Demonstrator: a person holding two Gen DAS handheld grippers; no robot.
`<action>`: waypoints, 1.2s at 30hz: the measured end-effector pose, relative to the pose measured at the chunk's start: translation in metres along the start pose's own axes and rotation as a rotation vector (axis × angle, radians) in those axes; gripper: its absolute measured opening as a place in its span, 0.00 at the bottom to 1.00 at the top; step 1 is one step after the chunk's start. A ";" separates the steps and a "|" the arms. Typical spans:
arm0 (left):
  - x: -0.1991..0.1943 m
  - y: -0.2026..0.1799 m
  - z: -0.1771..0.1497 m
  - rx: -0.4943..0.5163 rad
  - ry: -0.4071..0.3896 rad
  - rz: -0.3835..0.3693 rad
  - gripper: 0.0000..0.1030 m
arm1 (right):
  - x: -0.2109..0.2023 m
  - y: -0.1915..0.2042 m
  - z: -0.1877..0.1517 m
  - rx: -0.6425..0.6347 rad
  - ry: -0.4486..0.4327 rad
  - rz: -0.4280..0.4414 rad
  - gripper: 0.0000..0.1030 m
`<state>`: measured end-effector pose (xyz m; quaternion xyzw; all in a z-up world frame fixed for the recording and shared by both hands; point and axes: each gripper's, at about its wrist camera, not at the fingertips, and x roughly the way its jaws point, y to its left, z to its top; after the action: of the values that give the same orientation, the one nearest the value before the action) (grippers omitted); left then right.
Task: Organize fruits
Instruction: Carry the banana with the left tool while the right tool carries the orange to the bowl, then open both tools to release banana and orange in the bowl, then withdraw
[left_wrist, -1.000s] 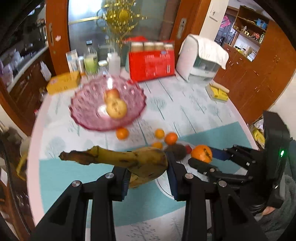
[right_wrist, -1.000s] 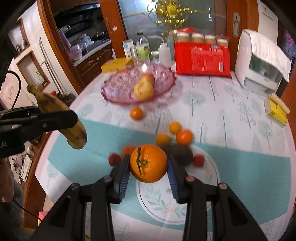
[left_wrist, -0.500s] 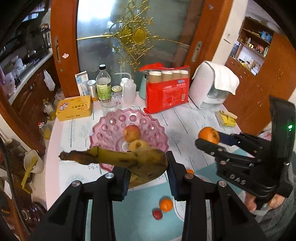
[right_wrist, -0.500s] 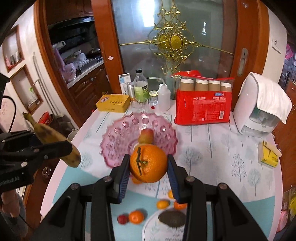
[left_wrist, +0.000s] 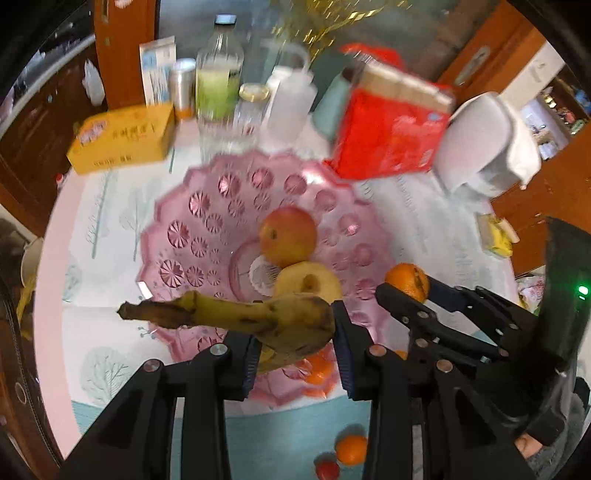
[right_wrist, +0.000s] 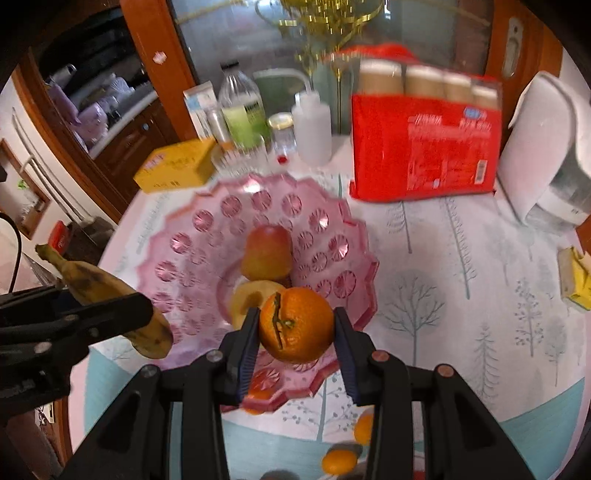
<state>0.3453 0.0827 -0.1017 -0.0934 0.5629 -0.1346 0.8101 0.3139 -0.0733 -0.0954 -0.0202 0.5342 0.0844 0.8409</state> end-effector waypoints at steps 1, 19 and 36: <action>0.007 0.000 0.003 0.000 -0.002 -0.004 0.33 | 0.006 0.001 -0.001 -0.003 0.007 -0.005 0.38; 0.084 -0.007 0.020 0.054 0.022 0.088 0.47 | 0.067 -0.007 0.003 -0.078 -0.019 -0.044 0.39; 0.010 0.007 0.006 0.011 -0.124 0.197 0.68 | 0.025 0.004 -0.007 -0.095 -0.088 -0.003 0.45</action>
<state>0.3545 0.0865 -0.1107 -0.0416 0.5174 -0.0514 0.8532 0.3173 -0.0669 -0.1203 -0.0571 0.4921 0.1091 0.8618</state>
